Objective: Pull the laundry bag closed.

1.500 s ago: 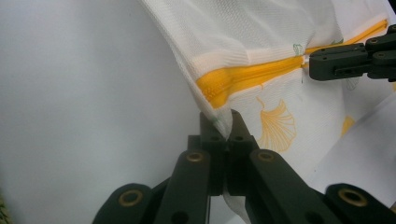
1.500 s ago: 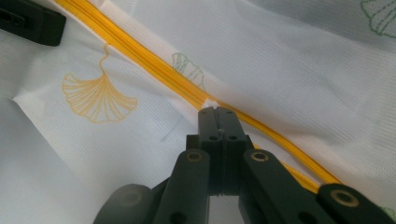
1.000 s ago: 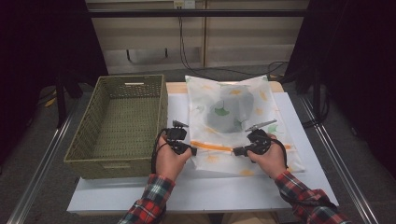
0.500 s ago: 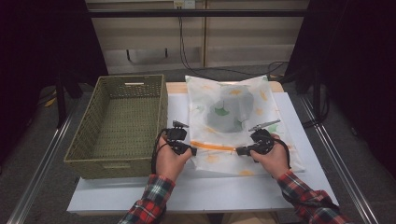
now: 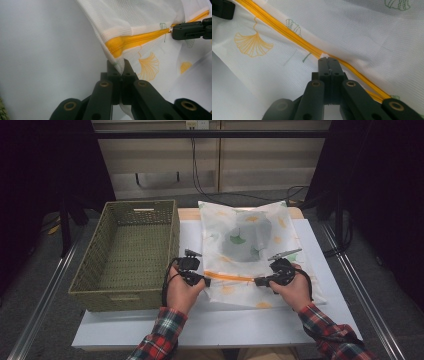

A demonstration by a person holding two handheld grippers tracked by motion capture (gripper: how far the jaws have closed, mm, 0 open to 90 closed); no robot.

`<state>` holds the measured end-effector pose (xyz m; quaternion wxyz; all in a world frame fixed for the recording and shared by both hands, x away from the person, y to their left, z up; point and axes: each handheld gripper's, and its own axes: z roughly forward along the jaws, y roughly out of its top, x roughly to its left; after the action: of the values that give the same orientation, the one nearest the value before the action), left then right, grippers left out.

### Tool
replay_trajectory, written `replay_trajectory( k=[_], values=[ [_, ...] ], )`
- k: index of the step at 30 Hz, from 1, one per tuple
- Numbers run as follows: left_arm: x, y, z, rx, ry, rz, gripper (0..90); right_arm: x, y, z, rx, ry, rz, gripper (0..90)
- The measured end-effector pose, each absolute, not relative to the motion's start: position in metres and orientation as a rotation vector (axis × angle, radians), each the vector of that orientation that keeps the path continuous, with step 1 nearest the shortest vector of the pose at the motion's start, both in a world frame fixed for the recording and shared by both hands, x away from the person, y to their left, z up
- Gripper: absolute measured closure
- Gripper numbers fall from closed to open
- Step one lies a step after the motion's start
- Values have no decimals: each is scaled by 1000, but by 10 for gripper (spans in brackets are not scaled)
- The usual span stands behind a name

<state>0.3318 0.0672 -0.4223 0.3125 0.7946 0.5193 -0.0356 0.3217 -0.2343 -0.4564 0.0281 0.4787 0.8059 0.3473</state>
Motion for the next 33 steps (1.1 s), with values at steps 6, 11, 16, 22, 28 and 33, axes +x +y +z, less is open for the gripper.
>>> replay_trajectory(
  k=[6,11,16,22,28,33],
  values=[
    [332,67,-422,2097,1370,-93,893,321,-235,-456,1470,2481,1044,900],
    [332,67,-421,2096,1370,-92,892,321,-236,-455,1478,2478,1064,900],
    [332,68,-421,2094,1367,-96,893,320,-239,-453,1469,2469,1048,900],
    [332,68,-418,2097,1356,-94,892,320,-244,-452,1496,2459,1066,900],
    [332,68,-418,2089,1367,-89,892,320,-245,-452,1496,2458,1049,900],
    [333,68,-418,2091,1362,-98,892,319,-250,-452,1531,2448,1083,900]
  ],
)
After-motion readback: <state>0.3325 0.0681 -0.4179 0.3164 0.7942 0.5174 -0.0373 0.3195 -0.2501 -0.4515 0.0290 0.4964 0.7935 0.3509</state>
